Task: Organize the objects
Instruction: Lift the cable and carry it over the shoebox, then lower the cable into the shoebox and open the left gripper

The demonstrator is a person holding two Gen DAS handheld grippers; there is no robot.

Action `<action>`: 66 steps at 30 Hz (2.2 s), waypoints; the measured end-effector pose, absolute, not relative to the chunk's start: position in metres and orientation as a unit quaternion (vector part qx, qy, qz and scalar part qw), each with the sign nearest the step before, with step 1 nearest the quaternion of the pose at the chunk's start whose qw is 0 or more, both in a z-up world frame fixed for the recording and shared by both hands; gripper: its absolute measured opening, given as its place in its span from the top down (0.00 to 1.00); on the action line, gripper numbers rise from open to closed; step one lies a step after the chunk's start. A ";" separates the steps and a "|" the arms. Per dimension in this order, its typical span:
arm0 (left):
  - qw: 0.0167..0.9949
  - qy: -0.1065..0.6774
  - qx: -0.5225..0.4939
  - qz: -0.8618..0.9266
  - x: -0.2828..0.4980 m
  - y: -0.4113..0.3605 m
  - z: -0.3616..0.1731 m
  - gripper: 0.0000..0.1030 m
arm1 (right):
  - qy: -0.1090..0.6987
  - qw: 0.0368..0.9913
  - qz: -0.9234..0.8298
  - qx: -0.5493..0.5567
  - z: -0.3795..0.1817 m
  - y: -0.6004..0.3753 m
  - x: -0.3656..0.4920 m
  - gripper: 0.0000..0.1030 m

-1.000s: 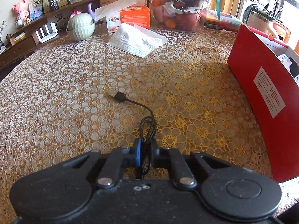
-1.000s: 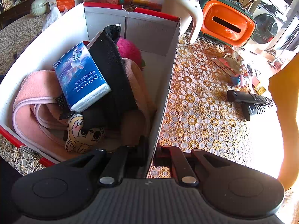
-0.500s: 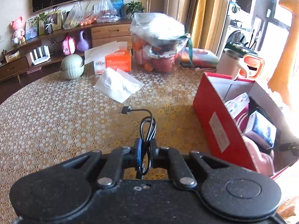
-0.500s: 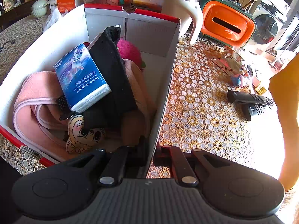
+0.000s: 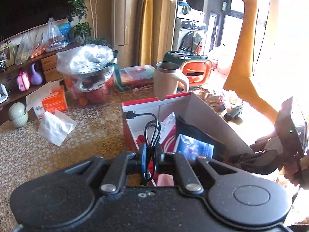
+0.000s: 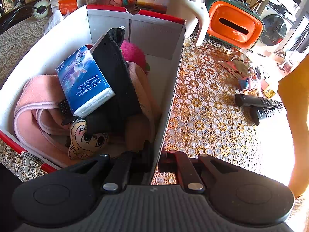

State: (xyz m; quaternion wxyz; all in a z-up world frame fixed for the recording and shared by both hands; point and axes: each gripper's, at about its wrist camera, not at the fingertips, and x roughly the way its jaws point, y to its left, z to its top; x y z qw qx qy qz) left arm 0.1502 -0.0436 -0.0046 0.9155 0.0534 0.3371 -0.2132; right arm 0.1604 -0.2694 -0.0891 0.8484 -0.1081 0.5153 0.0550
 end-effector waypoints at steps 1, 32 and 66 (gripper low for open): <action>0.914 0.335 0.059 -0.221 0.150 -0.053 -0.006 0.93 | 0.515 0.848 0.055 -0.108 -0.089 -0.269 0.160 0.94; 0.855 0.401 0.127 -0.303 0.161 -0.159 -0.076 0.92 | 0.514 0.849 0.056 -0.106 -0.089 -0.269 0.160 0.94; 0.889 0.366 0.054 -0.269 0.137 -0.107 -0.043 0.08 | 0.512 0.852 0.053 -0.096 -0.093 -0.264 0.168 0.94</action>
